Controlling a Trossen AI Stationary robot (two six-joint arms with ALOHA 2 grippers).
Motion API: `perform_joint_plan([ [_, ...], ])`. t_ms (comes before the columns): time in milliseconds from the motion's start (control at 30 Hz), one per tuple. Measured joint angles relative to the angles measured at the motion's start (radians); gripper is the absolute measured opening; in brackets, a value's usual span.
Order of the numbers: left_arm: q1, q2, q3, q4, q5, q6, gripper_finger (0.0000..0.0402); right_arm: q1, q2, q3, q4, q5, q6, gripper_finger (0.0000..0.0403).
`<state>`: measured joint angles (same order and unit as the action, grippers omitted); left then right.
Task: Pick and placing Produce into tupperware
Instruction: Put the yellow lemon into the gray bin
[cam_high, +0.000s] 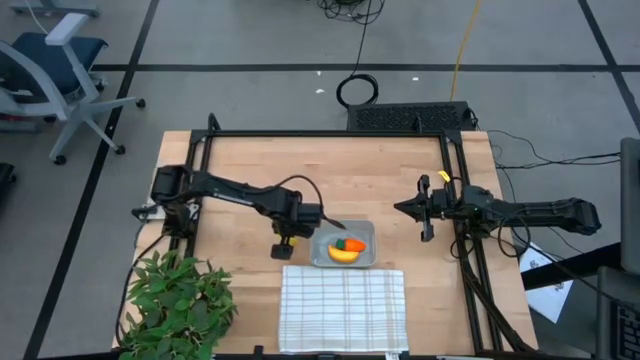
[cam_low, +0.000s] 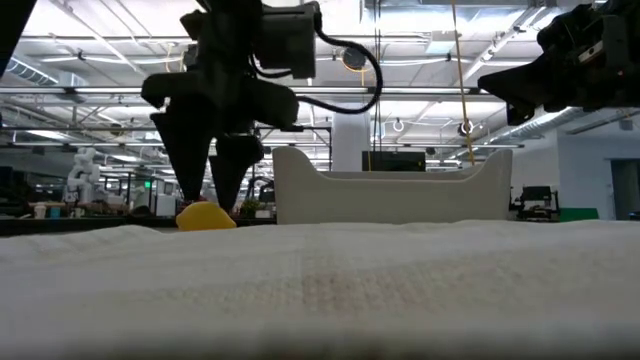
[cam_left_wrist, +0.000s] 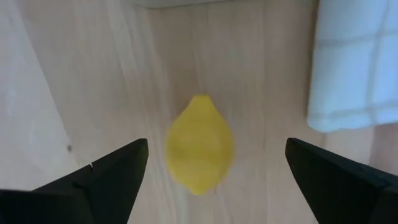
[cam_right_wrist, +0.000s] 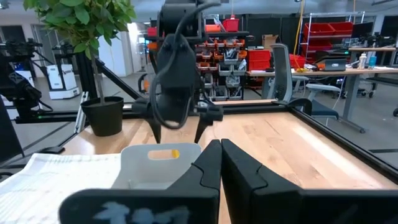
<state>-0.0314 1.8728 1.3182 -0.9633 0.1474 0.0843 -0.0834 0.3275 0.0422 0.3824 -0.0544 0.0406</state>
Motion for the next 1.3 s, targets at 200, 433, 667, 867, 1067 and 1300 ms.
perform_joint_plan([
  [200, 0.0, 0.04, -0.001, 0.026, -0.025, 0.015, 0.0386, 0.0, 0.0, 0.0, 0.0, 0.0, 0.008, 0.0],
  [433, 0.007, 0.041, -0.024, 0.029, -0.034, 0.026, 0.0386, 0.0, 0.0, 0.0, -0.003, -0.001, 0.008, 0.0],
  [667, 0.02, 0.041, -0.088, 0.082, -0.047, 0.025, 0.0385, 0.0, 0.0, 0.0, -0.006, -0.001, 0.006, 0.0],
  [867, 0.021, 0.04, -0.091, 0.102, -0.045, 0.039, 0.0385, 0.0, 0.0, 0.0, -0.005, 0.0, 0.004, 0.0],
  [1067, 0.024, 0.04, -0.091, 0.102, -0.046, 0.043, 0.0384, 0.0, 0.0, 0.0, -0.005, 0.0, 0.004, 0.0],
  [1300, 0.025, 0.04, -0.091, 0.101, -0.059, 0.044, 0.031, 0.0, 0.0, 0.0, -0.005, 0.0, 0.004, 0.0],
])
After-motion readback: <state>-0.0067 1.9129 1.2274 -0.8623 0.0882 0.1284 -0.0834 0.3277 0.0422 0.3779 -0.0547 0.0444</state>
